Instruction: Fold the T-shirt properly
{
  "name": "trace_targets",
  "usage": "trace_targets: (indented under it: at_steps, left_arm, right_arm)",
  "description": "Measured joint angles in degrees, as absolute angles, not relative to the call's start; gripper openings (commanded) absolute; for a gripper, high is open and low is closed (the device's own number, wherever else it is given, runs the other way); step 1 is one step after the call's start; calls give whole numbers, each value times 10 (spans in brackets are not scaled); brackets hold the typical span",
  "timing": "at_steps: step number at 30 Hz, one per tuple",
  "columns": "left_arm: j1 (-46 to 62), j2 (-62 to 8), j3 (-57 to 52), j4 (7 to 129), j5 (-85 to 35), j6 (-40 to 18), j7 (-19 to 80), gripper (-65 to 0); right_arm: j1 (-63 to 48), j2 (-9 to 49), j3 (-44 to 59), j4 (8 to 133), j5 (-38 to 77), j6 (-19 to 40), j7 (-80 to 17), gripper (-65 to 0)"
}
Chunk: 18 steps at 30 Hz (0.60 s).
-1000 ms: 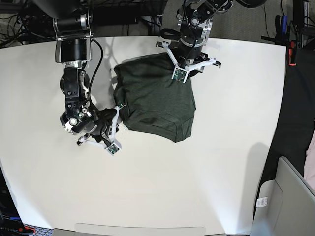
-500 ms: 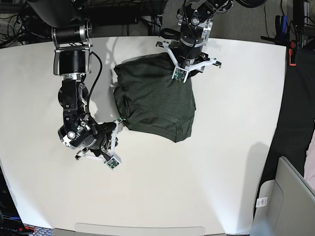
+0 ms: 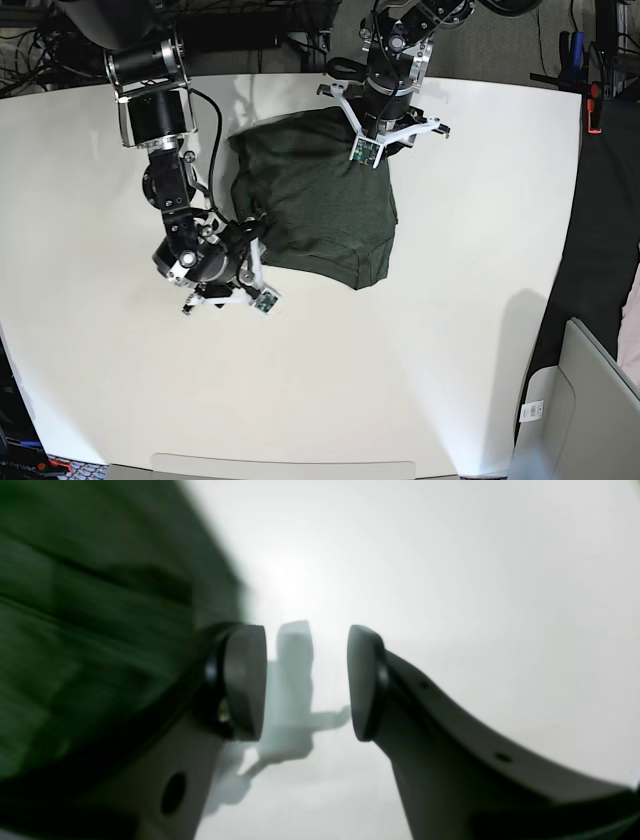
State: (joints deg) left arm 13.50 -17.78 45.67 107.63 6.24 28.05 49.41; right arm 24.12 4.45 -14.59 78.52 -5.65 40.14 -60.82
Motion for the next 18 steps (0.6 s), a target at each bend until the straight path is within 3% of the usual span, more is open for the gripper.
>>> trace_targets:
  at_steps: [11,18]
  left_arm:
    - [135,-178,456,1077,62,280,495,-448]
    - [135,-177,456,1077,62,280,496,-448]
  right_arm:
    - [207,35,-148,955,-53,401,-696,-379]
    - [178,41,-146,941,-27,401,-717,-379]
